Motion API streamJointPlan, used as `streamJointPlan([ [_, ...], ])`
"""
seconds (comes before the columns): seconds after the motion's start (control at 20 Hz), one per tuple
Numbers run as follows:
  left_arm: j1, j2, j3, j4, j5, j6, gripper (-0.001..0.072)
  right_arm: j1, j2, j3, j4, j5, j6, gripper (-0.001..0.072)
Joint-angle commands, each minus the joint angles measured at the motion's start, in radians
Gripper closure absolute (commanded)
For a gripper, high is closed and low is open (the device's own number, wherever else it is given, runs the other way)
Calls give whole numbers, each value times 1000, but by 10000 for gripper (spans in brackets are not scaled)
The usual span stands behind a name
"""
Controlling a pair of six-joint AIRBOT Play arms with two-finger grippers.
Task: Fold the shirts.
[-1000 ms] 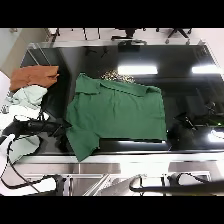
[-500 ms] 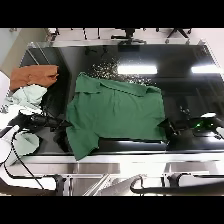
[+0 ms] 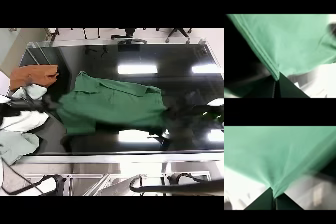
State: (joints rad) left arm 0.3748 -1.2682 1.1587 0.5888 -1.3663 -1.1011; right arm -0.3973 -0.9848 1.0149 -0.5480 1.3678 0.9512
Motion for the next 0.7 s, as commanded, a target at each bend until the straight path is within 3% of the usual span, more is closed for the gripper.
streamJointPlan([
  [0.0, 52, 230, 269, -235, -42, -11, 696, -73, 165, 349, 264, 73, 18, 696],
  [0.2, 199, 414, 656, -240, 88, -77, 696, -190, 220, 819, 301, 7, 72, 696],
  [0.35, 367, 471, 864, -198, 84, -117, 696, -218, 219, 1053, 276, -44, 108, 696],
  [0.5, 299, 452, 922, -21, 39, -161, 696, -218, 224, 1070, 210, -15, 125, 695],
  [0.65, 134, 404, 782, 76, -26, -164, 696, -217, 204, 898, 263, 53, 98, 695],
])
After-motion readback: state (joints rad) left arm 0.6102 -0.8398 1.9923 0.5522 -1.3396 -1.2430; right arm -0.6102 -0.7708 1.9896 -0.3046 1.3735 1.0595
